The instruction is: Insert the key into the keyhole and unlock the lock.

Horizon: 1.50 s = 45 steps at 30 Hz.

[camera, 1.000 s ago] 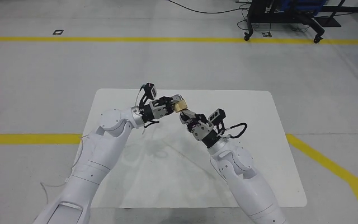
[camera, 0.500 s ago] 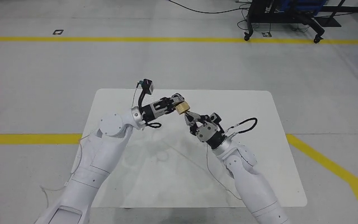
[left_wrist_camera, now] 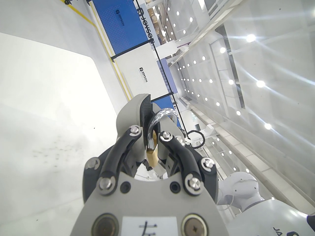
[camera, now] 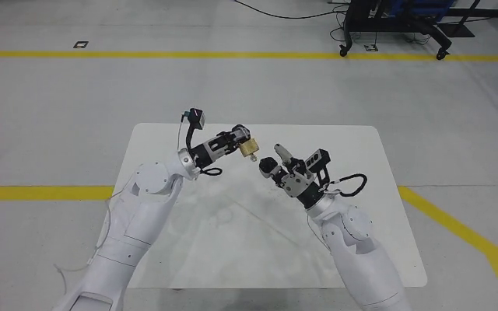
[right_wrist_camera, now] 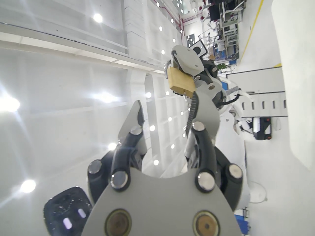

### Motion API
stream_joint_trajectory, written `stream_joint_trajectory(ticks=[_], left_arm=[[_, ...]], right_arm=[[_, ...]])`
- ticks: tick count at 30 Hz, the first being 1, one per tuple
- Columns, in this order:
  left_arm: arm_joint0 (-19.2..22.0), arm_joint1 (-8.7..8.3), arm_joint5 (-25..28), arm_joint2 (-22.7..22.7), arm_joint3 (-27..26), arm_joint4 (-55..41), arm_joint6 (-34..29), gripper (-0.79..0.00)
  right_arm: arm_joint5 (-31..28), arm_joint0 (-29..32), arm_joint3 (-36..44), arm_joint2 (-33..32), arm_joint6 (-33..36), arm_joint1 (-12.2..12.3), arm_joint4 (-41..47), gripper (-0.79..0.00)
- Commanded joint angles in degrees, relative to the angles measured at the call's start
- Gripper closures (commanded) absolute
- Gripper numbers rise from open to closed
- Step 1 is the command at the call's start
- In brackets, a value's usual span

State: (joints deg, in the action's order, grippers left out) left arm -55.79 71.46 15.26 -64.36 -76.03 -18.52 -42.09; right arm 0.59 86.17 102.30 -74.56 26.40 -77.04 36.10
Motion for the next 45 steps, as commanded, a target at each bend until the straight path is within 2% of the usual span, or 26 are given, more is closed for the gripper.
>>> stream_joint_trajectory(ticks=[1, 3, 8, 16, 21, 22, 23, 24, 25, 26, 27, 31, 34, 39, 45], left_arm=[[0.0, -0.19, -1.9, 0.3, 0.0, 3.9, 0.6, 0.000], [0.1, -0.33, -4.2, 1.3, -0.5, 8.3, 0.4, 0.000], [0.6, -0.42, -10.5, 7.5, -3.2, 24.8, -2.0, 0.000], [3.3, 0.71, -15.6, 14.6, -1.5, 31.9, -6.9, 0.000], [4.8, 1.16, -17.2, 17.3, -0.7, 39.0, -5.0, 0.000], [4.8, 1.22, -17.5, 17.5, -0.8, 39.7, -4.6, -0.099], [4.8, 1.26, -17.8, 17.8, -0.9, 40.7, -4.3, -0.317], [4.8, 1.27, -18.1, 18.1, -1.0, 41.7, -4.3, -0.369], [4.8, 1.26, -18.4, 18.5, -1.0, 42.9, -4.7, -0.502], [4.8, 1.24, -18.6, 18.7, -1.1, 43.9, -5.0, -0.699], [4.7, 1.21, -18.7, 18.8, -1.2, 44.4, -5.4, -0.785], [4.6, 1.04, -18.5, 18.2, -1.7, 45.4, -6.1, -0.785], [4.4, 0.75, -16.1, 16.3, -1.9, 44.1, -4.9, -0.785], [3.0, -0.23, -11.0, 11.5, -3.0, 43.5, 0.1, -0.785], [-1.0, -1.37, -2.7, 6.5, -8.0, 44.0, 8.0, -0.785]], right_arm=[[-0.8, 2.4, 2.7, -2.6, -1.8, 0.4, -2.4, -0.785], [-1.9, 4.4, 4.5, -5.4, -2.8, 0.7, -2.8, -0.785], [-4.7, 10.9, 10.2, -14.6, -6.8, 1.6, -6.7, -0.785], [-4.7, 10.9, 10.2, -14.6, -6.8, 1.6, -6.7, -0.785], [-4.7, 10.9, 10.2, -14.6, -6.8, 1.6, -6.7, -0.785], [-4.7, 10.9, 10.2, -14.6, -6.8, 1.6, -6.7, -0.785], [-4.7, 10.9, 10.2, -14.6, -6.8, 1.6, -6.7, -0.785], [-4.7, 10.9, 10.2, -14.6, -6.8, 1.6, -6.7, -0.785], [-4.7, 10.9, 10.2, -14.6, -6.8, 1.6, -6.7, -0.785], [-4.7, 10.9, 10.2, -14.6, -6.8, 1.6, -6.7, -0.785], [-4.7, 10.9, 10.2, -14.6, -6.8, 1.6, -6.7, -0.785], [-4.7, 10.9, 10.2, -14.6, -6.8, 1.6, -6.7, -0.785], [-4.7, 10.9, 10.2, -14.6, -6.8, 1.6, -6.7, -0.785], [-4.7, 10.9, 10.2, -14.6, -6.8, 1.6, -6.7, -0.785], [-4.7, 10.9, 10.2, -14.6, -6.8, 1.6, -6.7, -0.785]])
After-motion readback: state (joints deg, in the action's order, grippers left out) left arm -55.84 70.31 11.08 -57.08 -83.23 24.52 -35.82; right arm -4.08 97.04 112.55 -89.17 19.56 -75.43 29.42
